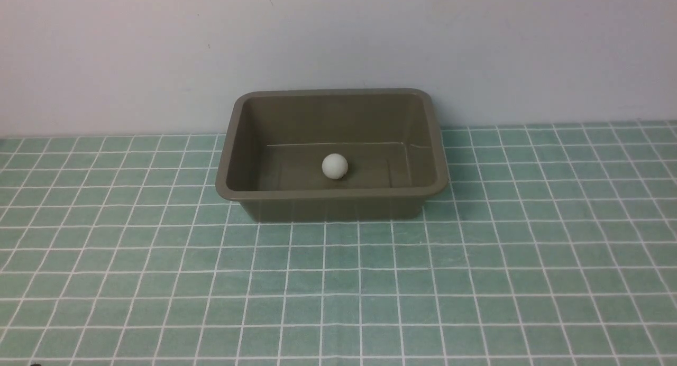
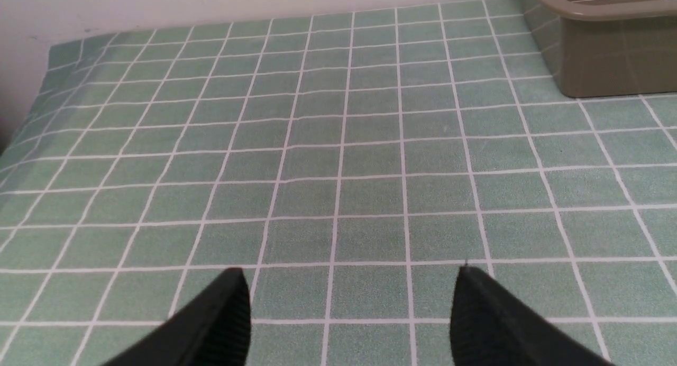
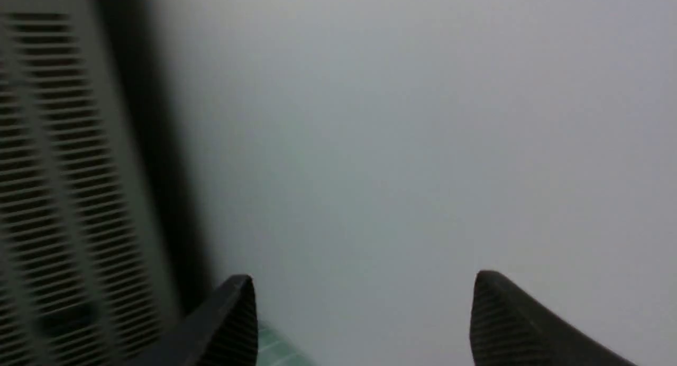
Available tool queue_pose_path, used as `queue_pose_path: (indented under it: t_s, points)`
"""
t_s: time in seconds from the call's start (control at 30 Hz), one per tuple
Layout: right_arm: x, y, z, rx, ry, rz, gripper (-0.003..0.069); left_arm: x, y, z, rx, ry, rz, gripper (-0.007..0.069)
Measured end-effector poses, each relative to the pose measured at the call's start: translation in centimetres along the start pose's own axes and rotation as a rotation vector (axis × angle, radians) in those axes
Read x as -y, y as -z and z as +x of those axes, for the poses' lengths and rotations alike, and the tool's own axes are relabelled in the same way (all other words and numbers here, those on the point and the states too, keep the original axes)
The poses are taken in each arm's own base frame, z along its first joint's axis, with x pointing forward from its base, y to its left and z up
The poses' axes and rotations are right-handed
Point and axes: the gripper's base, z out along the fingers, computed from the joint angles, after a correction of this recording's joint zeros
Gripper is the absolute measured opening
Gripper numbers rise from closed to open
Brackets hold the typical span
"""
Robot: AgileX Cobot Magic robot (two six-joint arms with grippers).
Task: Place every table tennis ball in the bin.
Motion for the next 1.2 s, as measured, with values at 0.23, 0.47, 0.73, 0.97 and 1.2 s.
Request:
queue_pose_path:
  t_s: [0.23, 0.47, 0.73, 0.97, 1.2]
  points:
    - [-4.1, 1.1, 1.3, -0.162, -0.081, -0.457, 0.0446, 0.0, 0.0, 0.0, 0.000, 0.000, 0.000, 0.0459]
    - [-2.1, 1.9, 5.1, -0.611, -0.013, -0.248, 0.0441, 0.0, 0.0, 0.0, 0.000, 0.000, 0.000, 0.0459]
    - [0.6, 4.9, 4.9, -0.827, 0.108, 0.127, 0.0441, 0.0, 0.0, 0.0, 0.000, 0.000, 0.000, 0.0459]
    - [-0.1, 9.1, 1.1, -0.775, 0.166, 0.247, 0.0441, 0.0, 0.0, 0.0, 0.000, 0.000, 0.000, 0.0459]
    - [-1.7, 14.4, -2.3, -0.715, 0.194, 0.325, 0.0441, 0.0, 0.0, 0.0, 0.000, 0.000, 0.000, 0.0459]
